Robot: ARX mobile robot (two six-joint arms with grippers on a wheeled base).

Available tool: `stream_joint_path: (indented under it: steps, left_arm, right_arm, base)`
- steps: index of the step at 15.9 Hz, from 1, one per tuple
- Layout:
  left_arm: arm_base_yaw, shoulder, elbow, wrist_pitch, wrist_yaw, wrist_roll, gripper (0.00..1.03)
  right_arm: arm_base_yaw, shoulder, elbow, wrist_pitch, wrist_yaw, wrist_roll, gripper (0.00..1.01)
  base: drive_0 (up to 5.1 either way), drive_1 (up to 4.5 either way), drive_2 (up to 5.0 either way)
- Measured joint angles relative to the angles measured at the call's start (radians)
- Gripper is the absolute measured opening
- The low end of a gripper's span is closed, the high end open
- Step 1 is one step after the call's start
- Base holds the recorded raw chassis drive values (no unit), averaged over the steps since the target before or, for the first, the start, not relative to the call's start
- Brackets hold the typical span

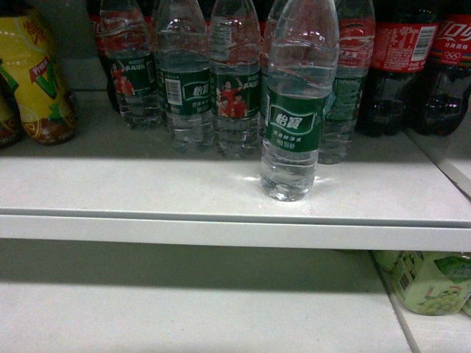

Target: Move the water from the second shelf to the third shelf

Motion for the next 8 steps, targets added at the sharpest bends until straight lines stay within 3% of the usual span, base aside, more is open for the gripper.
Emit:
stream_joint_path:
  steps: [1, 3, 5, 8]
  left_arm:
    - [0.0, 0.0, 0.0, 0.0, 0.0, 0.0, 0.98]
    - [0.0, 0.0, 0.0, 0.0, 0.0, 0.0, 0.98]
    - [0.0, 0.0, 0.0, 0.0, 0.0, 0.0, 0.98]
    - [0.0, 0.0, 0.0, 0.0, 0.0, 0.0, 0.98]
  right_arm:
    - [-0.002, 0.084, 0.042, 0.091, -0.004, 0.018, 0.98]
    - [0.028, 0.282, 0.121, 0.274, 0.003, 0.016, 0.98]
    - [0.113, 0.526, 0.203, 0.441, 0.017, -0.006, 0.98]
    - [0.239, 0.822, 0.292, 0.568, 0.049, -0.024, 0.98]
  base:
    - [0.0, 0.0, 0.0]
    - [0.0, 0.0, 0.0]
    - [0.0, 0.0, 0.0]
    - [0.0, 0.0, 0.0]
